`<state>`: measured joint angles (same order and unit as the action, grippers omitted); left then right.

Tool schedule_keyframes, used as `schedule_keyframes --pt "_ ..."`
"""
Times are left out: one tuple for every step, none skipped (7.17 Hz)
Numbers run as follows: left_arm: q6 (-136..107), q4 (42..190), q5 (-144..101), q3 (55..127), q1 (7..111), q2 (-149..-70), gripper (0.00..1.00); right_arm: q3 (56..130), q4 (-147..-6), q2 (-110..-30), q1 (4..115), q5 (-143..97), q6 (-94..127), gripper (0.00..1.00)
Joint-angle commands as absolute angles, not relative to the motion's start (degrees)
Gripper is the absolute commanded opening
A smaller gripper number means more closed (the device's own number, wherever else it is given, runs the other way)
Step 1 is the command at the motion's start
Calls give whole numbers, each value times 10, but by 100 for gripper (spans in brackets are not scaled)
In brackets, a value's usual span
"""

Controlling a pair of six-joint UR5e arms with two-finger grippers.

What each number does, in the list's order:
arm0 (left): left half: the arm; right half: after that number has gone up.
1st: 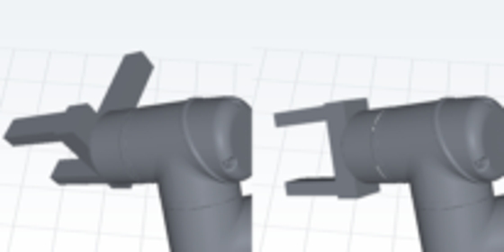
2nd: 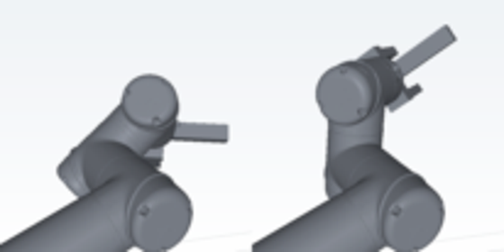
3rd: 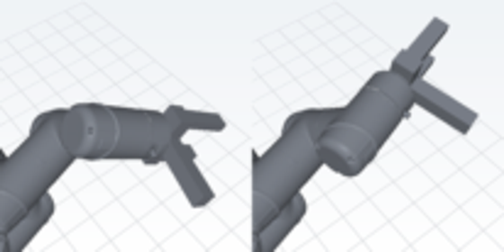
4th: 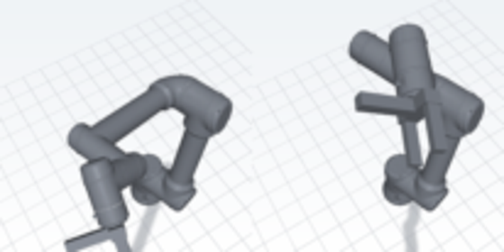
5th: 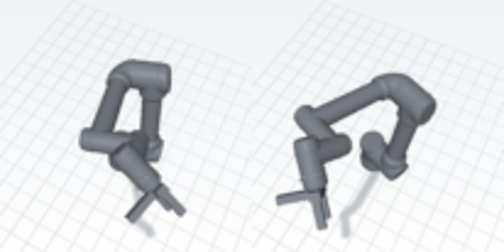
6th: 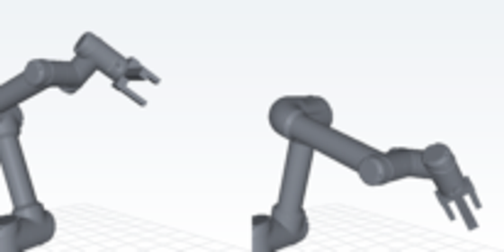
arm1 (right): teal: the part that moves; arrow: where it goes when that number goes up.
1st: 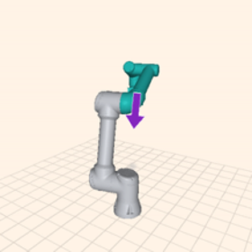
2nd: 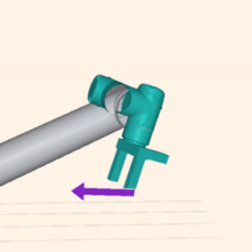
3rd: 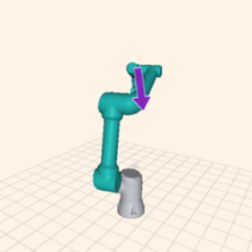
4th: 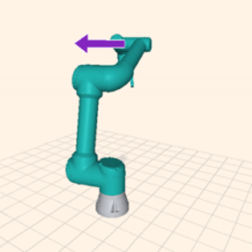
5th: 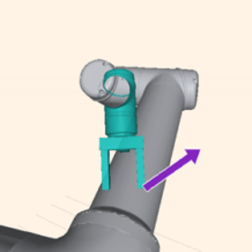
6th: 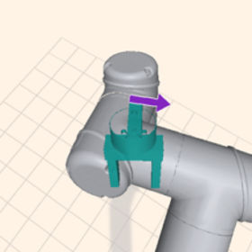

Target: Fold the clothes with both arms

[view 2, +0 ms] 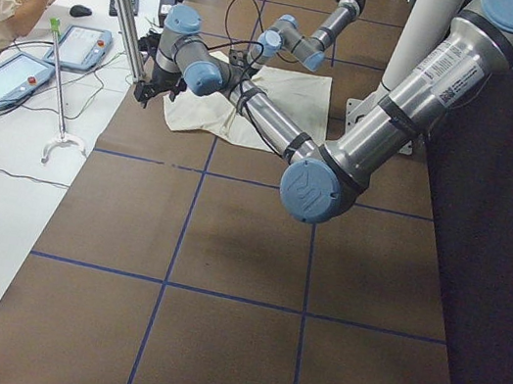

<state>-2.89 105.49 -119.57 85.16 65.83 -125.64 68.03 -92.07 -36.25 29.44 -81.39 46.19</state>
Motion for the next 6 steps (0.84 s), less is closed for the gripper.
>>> schedule_keyframes --pt "-29 1060 -1195 852 658 -1255 100 681 -921 -363 294 -814 462 0" --pt "-30 1061 -1195 852 658 -1255 100 685 -921 -362 295 -815 461 0" --pt "-37 1062 -1195 853 658 -1252 100 691 -922 -362 304 -816 461 0" --pt "-41 1063 -1195 855 658 -1252 100 703 -922 -373 315 -818 450 0" --pt "-42 1063 -1196 856 658 -1252 100 745 -922 -407 326 -819 427 0" --pt "-49 1063 -1196 857 657 -1252 100 780 -922 -439 335 -820 408 0"
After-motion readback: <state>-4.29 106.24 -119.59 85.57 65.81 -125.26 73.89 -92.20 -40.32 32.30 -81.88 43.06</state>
